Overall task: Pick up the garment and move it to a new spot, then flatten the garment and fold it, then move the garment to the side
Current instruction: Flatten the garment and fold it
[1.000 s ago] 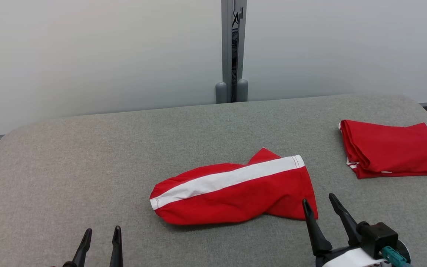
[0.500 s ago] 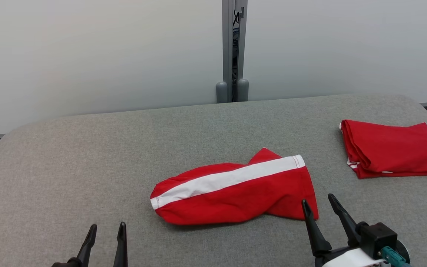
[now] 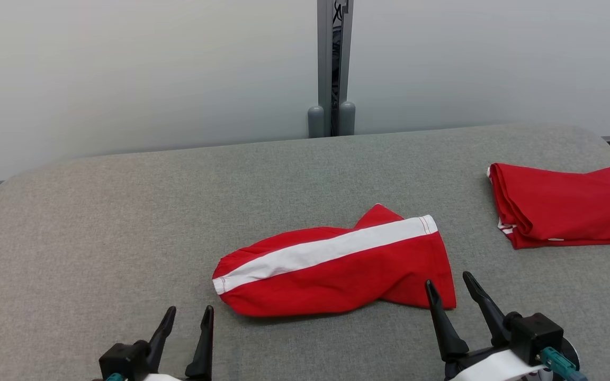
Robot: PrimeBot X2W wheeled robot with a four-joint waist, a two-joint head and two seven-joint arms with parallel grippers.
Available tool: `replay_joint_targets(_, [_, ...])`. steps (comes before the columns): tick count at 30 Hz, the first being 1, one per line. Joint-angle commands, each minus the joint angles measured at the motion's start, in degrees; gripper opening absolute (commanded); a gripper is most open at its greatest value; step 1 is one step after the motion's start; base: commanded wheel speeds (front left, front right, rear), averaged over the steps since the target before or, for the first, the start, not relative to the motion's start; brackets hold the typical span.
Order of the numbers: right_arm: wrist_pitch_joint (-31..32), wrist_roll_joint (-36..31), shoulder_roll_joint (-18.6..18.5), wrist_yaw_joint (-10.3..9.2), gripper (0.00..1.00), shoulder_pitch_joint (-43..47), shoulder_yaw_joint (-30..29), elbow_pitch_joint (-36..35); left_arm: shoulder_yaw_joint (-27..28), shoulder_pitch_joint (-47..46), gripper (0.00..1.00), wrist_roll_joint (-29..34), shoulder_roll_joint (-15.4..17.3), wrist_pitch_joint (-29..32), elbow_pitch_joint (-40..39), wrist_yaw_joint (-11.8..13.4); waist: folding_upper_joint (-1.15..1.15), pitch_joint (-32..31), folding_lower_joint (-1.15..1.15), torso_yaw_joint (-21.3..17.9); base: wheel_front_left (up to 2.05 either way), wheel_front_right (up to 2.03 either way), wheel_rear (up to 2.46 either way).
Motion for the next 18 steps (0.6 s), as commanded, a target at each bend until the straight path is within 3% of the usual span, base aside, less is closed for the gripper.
replay_joint_targets(1, [-0.05, 0.05, -0.38, 0.00, 1.00, -0.59, -0.12, -0.02, -0.32, -1.54, 1.00, -0.91, 0.22, -0.17, 1.42, -0.55, 0.00, 0.32, 0.00, -0.19, 0.00, 0.00, 0.00])
replay_joint_targets(9, [-0.06, -1.54, -0.37, 0.00, 1.00, -1.24, 0.40, 0.34, -4.62, -11.62, 1.00, -9.40, 0.23, -0.01, 14.15, -2.14, 0.00, 3.05, 0.00, -1.23, 0.00, 0.00, 0.00])
replay_joint_targets(18, [-0.06, -1.87, -0.37, 0.00, 1.00, -2.87, 1.27, -0.12, -5.81, -18.75, 1.00, -9.93, 1.39, 0.51, 22.56, -2.32, 0.00, 6.42, 0.00, -2.17, 0.00, 0.00, 0.00])
